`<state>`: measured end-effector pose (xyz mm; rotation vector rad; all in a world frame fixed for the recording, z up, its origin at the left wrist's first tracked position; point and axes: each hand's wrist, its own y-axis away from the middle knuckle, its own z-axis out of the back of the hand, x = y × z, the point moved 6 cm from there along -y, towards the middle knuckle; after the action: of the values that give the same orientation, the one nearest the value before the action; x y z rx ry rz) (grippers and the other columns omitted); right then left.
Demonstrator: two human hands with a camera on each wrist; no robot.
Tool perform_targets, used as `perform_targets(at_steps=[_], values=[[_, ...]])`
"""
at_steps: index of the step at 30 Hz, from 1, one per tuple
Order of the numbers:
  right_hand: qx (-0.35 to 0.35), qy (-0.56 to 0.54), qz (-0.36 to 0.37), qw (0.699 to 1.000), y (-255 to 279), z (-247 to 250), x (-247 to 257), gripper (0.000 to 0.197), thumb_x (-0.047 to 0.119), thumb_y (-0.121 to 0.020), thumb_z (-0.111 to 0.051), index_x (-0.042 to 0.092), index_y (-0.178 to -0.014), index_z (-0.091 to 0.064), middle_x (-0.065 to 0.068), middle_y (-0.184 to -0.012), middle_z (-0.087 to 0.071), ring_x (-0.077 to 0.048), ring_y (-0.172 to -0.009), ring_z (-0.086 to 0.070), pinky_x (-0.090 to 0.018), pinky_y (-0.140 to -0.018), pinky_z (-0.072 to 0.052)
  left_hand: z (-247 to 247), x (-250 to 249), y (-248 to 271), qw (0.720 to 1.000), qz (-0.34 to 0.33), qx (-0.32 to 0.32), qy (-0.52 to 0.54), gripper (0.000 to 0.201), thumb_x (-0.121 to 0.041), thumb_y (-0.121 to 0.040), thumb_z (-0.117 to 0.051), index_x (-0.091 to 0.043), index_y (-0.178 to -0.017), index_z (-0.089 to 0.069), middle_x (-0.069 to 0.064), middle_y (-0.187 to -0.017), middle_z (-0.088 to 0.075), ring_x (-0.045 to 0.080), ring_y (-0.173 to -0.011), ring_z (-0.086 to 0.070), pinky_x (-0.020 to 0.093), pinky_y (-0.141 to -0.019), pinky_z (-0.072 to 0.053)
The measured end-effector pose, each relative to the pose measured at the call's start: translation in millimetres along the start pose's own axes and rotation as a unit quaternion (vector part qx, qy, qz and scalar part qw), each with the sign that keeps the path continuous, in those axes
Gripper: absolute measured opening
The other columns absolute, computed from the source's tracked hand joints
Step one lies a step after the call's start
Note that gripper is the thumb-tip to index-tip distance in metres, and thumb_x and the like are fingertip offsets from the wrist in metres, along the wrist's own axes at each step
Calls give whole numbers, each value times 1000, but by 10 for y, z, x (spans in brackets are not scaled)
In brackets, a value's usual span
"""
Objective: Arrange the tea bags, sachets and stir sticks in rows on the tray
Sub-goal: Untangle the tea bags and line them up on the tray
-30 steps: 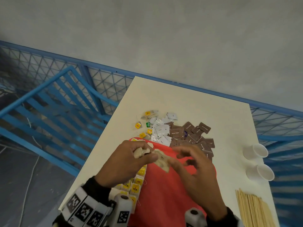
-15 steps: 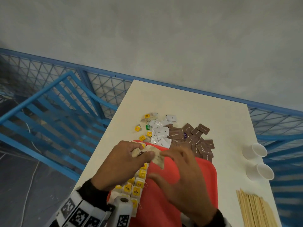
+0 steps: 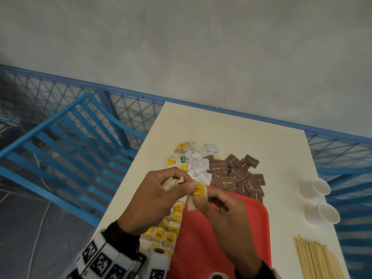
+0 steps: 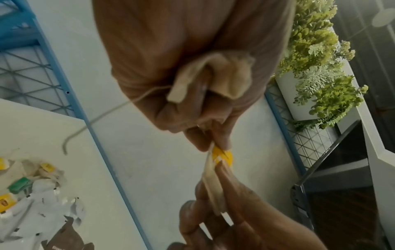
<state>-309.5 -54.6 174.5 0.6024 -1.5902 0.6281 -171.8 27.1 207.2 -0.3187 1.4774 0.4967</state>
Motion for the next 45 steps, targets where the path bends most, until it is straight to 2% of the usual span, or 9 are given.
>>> perform_targets(at_steps=[3, 8, 13, 18, 22, 25, 31, 38, 45], values=[[0, 40, 7, 999, -31, 75, 25, 26, 27, -83, -77, 27, -108, -71, -1, -108, -69, -21, -97, -65, -38, -73, -57, 1, 13, 1, 1000, 8, 1, 13, 13, -28, -80, -75, -16, -77, -75, 7, -64, -63, 16, -44, -39, 24, -43, -33], [32, 160, 29, 986, -119, 163, 115, 32, 62, -77, -68, 35, -91, -74, 11, -110, -66, -17, -104, -63, -47, -80, -53, 61, 16, -6, 1000, 18, -10, -2, 18, -36, -74, -78, -18, -74, -76, 15, -62, -60, 23, -45, -33, 23, -40, -29], [37, 187, 64, 980, -174, 90, 203, 23, 50, -78, -69, 28, -81, -74, 4, -84, -68, -16, -76, -61, -37, -61, -46, 99, -14, -8, 999, 3, 1, -32, 14, -35, -80, -75, -20, -80, -76, 27, -64, -57, 22, -42, -34, 16, -34, -26], [-26, 96, 45, 994, -228, 131, 225, 21, 33, -82, -75, 12, -79, -75, -15, -81, -65, -35, -68, -56, -40, -59, -42, 107, 82, 21, 999, 18, 22, -31, 31, -39, -82, -67, -8, -82, -73, -5, -55, -54, 12, -35, -35, 15, -33, -28], [-16, 99, 36, 994, -263, 73, 211, 17, 30, -81, -75, 13, -79, -75, -11, -81, -68, -32, -75, -61, -40, -66, -48, 189, 139, -23, 1000, -1, 11, -3, 32, -58, -84, -66, -35, -106, -72, 2, -89, -72, 40, -50, -44, 36, -43, -43], [-9, 107, 32, 994, -286, 16, 158, 25, 42, -80, -75, 17, -78, -75, -9, -80, -68, -34, -73, -60, -44, -64, -47, 192, 157, -71, 999, -19, 28, -16, 33, -53, -81, -71, -30, -104, -74, 9, -91, -73, 52, -68, -58, 58, -57, -53], [19, 89, -28, 995, -296, -141, -38, 4, 23, -81, -73, 23, -79, -76, -2, -78, -73, -13, -70, -63, -34, -62, -49, 268, 445, -70, 999, -7, 6, -32, 10, -20, -83, -76, -11, -78, -73, -13, -60, -61, -3, -50, -50, 9, -50, -39], [31, 132, -159, 978, -460, -146, -885, 9, 8, -86, -72, 10, -77, -74, 7, -63, -67, -2, -58, -55, -15, -58, -42, 606, 1046, 83, 991, 110, -34, -69, 13, -36, -87, -72, -24, -85, -76, -6, -84, -76, 8, -78, -70, 27, -71, -56], [-74, 179, -295, 936, -947, 179, -1969, 21, 7, -86, -72, 14, -66, -68, 8, -58, -64, 1, -50, -54, -13, -51, -43, 996, 1377, 277, 967, 228, -41, -106, 16, -35, -91, -66, -24, -82, -73, -4, -73, -73, 4, -42, -53, 19, -40, -41]])
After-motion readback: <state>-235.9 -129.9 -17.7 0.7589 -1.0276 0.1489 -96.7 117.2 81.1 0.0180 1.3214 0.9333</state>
